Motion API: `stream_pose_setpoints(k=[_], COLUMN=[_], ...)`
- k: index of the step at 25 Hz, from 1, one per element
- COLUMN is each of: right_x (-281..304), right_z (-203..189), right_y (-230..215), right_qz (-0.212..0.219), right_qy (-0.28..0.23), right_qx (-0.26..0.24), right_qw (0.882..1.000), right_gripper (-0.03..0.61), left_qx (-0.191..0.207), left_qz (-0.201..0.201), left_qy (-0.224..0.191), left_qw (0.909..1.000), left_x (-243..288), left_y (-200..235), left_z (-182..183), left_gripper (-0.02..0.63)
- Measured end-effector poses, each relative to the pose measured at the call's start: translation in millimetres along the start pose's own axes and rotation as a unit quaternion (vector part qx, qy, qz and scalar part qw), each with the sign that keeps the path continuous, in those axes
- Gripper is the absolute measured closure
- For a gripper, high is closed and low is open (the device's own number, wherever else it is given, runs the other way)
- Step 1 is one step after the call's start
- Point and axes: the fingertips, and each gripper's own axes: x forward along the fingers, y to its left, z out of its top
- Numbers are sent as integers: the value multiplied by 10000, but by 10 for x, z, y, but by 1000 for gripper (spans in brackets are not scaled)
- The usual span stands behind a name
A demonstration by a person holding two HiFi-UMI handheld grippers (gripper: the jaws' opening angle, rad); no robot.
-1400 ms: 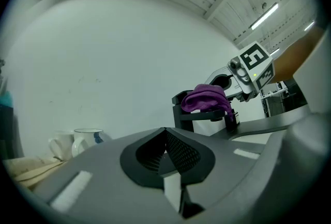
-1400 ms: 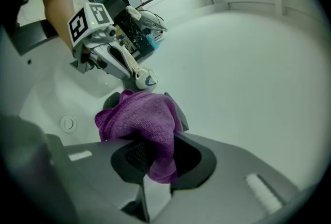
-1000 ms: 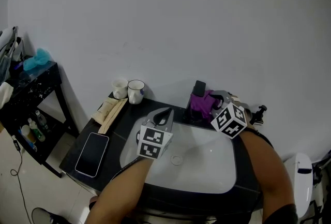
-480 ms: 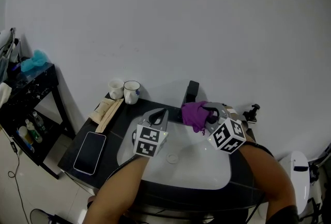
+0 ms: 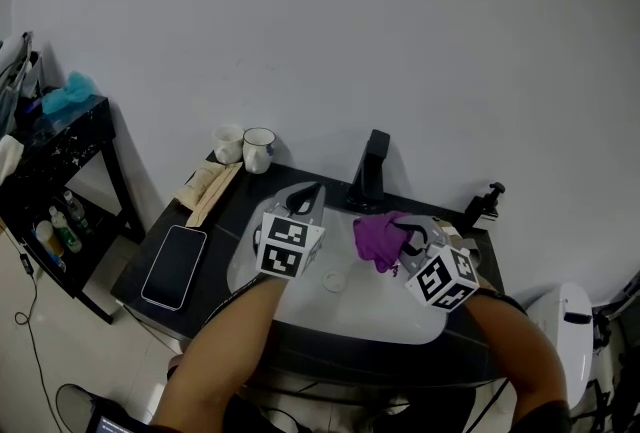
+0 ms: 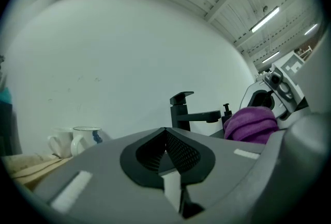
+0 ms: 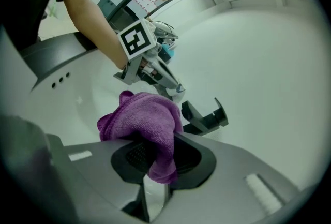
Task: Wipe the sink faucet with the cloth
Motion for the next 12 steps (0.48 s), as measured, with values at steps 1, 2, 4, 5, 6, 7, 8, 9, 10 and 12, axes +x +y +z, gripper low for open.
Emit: stream_pose_setpoints(k=[1, 2, 4, 5, 6, 7, 8, 9, 10, 12], right_x=[62, 123, 246, 310, 374, 434, 486, 532, 574, 660], right_z=[-36, -67, -122, -152, -183, -214, -244, -271, -294, -336], right_y=[3, -19, -111, -164, -218, -270, -320, -364, -400, -456], right_qz=[-12, -57, -201, -280, -355, -425, -494, -564, -628, -720], right_qy=[35, 56, 91, 114, 139, 159, 171, 179, 183, 190], right_qx=[57, 141, 351, 456, 561, 669, 773, 858, 924, 1033], right_qw=[10000, 9999, 9991, 9985, 9977, 9967, 9956, 9946, 9936, 9919], right_gripper=[506, 506, 506, 506, 506, 506, 506, 506, 506, 506], left_qx=[-3, -10, -35, -47, -54, -58, -58, -53, -49, -71], left_qz=[6, 9, 7, 4, 2, -3, -12, -26, -45, -100], left_qy=[12, 22, 21, 11, 1, -4, -4, -3, 3, -7], left_qw=[10000, 10000, 10000, 10000, 10000, 10000, 10000, 10000, 10000, 9999], left_x=[-1, -1, 4, 11, 23, 37, 53, 70, 88, 127], left_y=[1, 1, 0, 2, 7, 11, 12, 10, 7, -8], left_z=[-7, -13, -17, -15, -13, -14, -18, -28, -43, -61], left_gripper=[595, 595, 595, 595, 595, 595, 595, 595, 595, 595])
